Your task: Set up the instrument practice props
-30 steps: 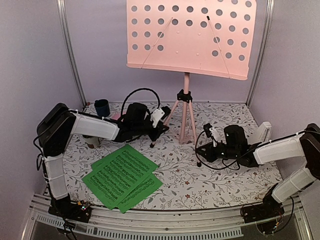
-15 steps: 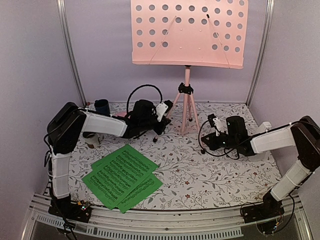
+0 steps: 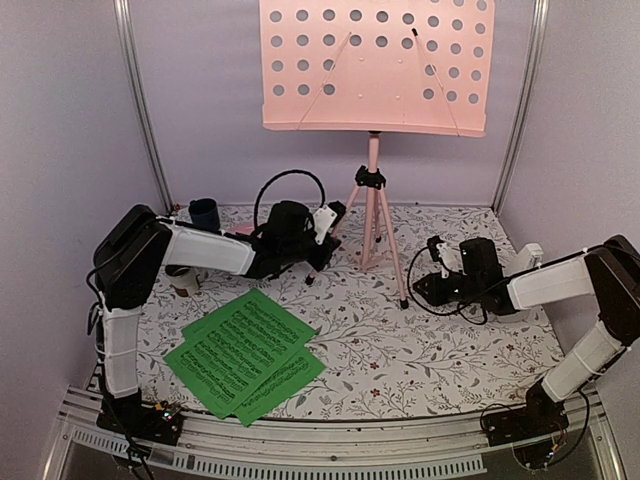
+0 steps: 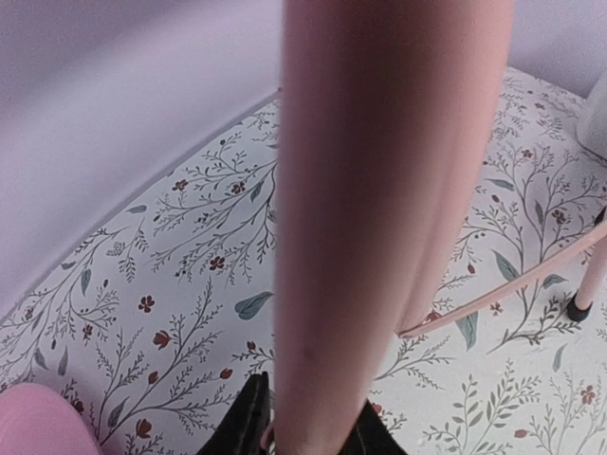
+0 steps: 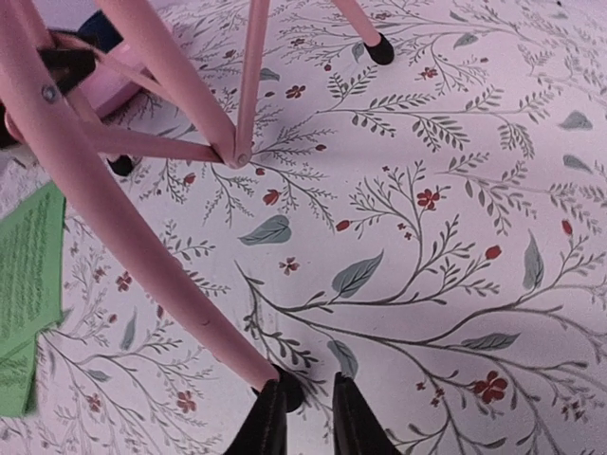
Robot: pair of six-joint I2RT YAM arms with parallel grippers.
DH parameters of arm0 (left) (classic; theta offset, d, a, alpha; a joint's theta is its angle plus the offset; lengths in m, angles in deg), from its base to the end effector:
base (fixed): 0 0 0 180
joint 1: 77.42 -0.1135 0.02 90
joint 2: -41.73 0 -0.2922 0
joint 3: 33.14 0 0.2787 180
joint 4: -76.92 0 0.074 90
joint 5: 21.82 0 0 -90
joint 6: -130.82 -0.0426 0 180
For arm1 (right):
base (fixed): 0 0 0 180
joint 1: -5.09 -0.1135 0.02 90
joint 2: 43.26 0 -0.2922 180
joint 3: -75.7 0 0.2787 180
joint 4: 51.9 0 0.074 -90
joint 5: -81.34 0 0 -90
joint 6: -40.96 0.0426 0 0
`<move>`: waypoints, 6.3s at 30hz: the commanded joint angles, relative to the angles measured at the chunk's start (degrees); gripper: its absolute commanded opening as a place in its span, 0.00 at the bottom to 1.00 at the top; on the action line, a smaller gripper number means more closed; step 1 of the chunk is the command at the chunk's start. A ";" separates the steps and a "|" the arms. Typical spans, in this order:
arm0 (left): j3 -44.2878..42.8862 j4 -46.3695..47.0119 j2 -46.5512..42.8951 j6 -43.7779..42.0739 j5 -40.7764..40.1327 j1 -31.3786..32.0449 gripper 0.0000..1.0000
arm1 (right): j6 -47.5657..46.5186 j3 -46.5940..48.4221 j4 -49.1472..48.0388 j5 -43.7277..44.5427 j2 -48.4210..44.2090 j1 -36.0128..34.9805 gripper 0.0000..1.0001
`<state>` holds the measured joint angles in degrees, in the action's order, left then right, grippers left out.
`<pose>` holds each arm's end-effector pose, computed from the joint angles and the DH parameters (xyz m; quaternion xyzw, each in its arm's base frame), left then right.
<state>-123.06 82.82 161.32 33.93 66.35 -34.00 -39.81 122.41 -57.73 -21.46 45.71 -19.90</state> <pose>0.3736 -0.3517 0.1826 0.3481 0.7618 -0.1585 0.5229 0.2806 0.1412 0.1496 -0.1714 0.8719 0.2269 0.3987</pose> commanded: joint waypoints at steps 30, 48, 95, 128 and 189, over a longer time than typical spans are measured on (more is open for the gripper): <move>29.49 -25.23 -37.97 32.24 -8.19 -0.82 0.99 | 6.03 2.82 11.65 -16.93 -20.69 -4.78 0.99; 42.14 -29.51 -39.86 44.36 -4.42 1.08 0.99 | 5.05 18.96 11.26 -11.82 1.99 -21.05 0.93; 46.82 -28.06 -59.95 47.32 5.74 -2.26 0.99 | 5.97 13.44 8.64 -15.54 3.35 -22.28 0.84; 59.70 -23.31 -57.34 43.40 31.37 -37.08 0.93 | 6.89 27.06 14.09 -17.47 28.32 -26.57 0.66; 45.07 -24.71 -71.84 25.41 28.19 -7.84 0.00 | 1.19 0.38 -6.46 -17.96 -12.08 -18.85 0.95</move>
<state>-75.11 60.44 92.91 64.13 95.18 -47.18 -34.72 127.77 -60.31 -40.30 40.42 -39.79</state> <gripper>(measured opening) 0.009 0.935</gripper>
